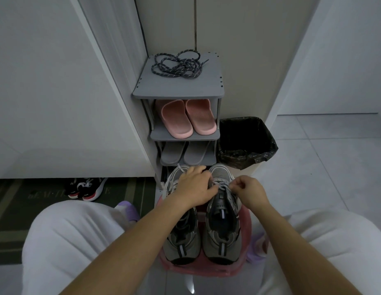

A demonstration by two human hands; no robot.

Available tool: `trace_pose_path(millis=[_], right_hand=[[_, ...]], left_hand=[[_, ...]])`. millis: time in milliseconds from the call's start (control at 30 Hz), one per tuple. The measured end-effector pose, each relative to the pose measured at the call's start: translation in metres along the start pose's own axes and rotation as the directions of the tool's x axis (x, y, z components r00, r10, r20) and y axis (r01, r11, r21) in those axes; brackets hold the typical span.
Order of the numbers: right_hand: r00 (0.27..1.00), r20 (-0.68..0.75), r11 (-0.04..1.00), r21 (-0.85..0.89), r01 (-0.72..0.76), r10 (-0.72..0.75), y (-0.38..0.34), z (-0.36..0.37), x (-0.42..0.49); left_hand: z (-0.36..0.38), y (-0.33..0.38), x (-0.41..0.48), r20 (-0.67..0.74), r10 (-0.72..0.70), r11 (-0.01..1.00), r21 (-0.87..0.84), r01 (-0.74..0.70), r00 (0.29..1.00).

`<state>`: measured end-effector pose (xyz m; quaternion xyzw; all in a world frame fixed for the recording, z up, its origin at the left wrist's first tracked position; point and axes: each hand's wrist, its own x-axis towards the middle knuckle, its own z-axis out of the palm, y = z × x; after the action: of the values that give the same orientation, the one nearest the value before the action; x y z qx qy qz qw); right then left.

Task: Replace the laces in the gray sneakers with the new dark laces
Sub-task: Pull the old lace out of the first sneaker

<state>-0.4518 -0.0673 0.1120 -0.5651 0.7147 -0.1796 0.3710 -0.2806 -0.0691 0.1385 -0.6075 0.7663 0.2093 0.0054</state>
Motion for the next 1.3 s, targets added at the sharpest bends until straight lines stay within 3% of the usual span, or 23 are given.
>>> trace_pose_path(millis=[233,400,567,733,933,1133,1300], right_hand=[[0.997,0.054,0.997,-0.055,-0.049,0.052,0.001,-0.002,0.004],[0.996,0.086,0.999,-0.017,-0.031,0.032,0.001,-0.004,0.004],[0.999,0.031,0.968,-0.252,-0.013,0.021,-0.003,-0.004,0.0],[0.996,0.083,0.991,-0.132,-0.022,0.033,-0.002,-0.002,0.001],[0.997,0.076,0.999,0.051,0.015,-0.019,-0.003,-0.001,0.0],[0.993,0.014,0.992,-0.053,0.117,-0.116,-0.007,0.001,-0.002],[0.992,-0.066,0.994,0.006,0.11,-0.11,-0.006,0.007,-0.005]], left_hand=[[-0.006,0.004,-0.001,0.043,0.037,0.999,-0.024,-0.036,0.998],[-0.007,0.006,-0.007,-0.052,0.095,0.995,0.021,-0.094,0.994],[-0.011,0.002,-0.012,-0.131,0.06,0.998,0.043,-0.055,0.99],[-0.011,-0.001,-0.019,-0.076,0.018,0.998,-0.059,-0.023,0.997],[-0.003,0.002,-0.021,-0.005,0.05,0.998,-0.045,-0.05,0.999],[-0.002,0.003,-0.019,0.023,0.066,0.998,-0.022,-0.065,0.998],[-0.004,0.002,-0.023,0.055,0.05,0.997,-0.069,-0.046,0.997]])
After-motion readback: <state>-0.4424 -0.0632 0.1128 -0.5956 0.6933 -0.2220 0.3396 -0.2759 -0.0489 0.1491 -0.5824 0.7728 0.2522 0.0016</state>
